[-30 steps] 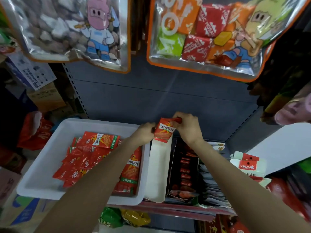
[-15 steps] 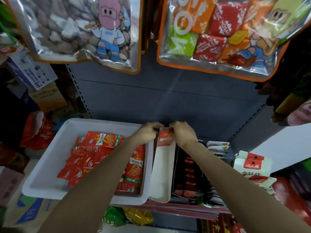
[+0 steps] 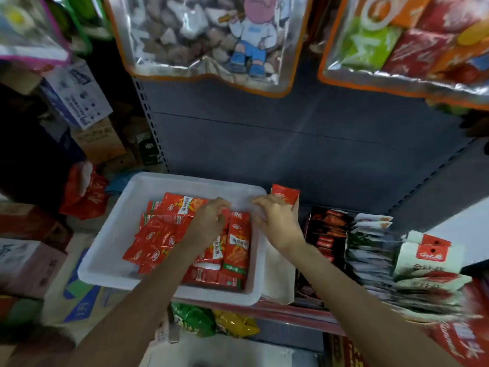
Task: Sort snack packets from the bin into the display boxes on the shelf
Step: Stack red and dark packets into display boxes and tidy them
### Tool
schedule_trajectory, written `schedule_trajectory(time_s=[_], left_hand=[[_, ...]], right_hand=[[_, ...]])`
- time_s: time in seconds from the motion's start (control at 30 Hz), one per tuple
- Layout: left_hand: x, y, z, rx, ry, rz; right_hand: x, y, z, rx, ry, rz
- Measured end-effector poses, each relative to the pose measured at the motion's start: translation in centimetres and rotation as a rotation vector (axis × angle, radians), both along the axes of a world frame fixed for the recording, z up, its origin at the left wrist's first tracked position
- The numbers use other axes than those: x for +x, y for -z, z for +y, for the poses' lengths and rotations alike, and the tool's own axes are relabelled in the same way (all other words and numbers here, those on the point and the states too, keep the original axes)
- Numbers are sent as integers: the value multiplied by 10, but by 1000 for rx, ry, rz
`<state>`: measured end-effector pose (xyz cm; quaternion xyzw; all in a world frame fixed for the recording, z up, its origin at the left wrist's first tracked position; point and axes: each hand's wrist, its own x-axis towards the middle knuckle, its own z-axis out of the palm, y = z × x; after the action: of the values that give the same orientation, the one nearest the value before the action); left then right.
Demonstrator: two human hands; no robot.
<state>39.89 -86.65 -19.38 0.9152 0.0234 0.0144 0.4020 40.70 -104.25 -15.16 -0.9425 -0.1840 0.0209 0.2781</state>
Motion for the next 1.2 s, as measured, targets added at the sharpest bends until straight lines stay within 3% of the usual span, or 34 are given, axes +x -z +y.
schedule_trajectory(time_s=[0.13, 0.23, 0.3, 0.43, 0.6, 0.7, 0.87, 1.03, 1.2], left_hand=[[-18, 24, 41, 237, -7, 126], [-26, 38, 58, 345, 101, 281], [-27, 41, 63, 387, 169, 345], [-26, 36, 61, 273, 86, 205], [-26, 25, 45, -82, -42, 189], [-19, 13, 39, -145, -143, 86], [-7, -22, 11, -314, -70, -89], [12, -37, -31, -541, -12, -10], [25, -28, -64, -365, 57, 154]], right_hand=[[-15, 38, 51, -33, -56, 295], [-15, 65, 74, -98, 54, 606], [-13, 74, 81, -90, 150, 683], [-20, 74, 92, -51, 126, 471], [-33, 54, 90, 153, -54, 497], [-30, 41, 72, 375, 46, 502], [-12, 18, 35, 544, 178, 263], [8, -19, -13, 643, 299, 193], [23, -40, -59, 478, 372, -59]])
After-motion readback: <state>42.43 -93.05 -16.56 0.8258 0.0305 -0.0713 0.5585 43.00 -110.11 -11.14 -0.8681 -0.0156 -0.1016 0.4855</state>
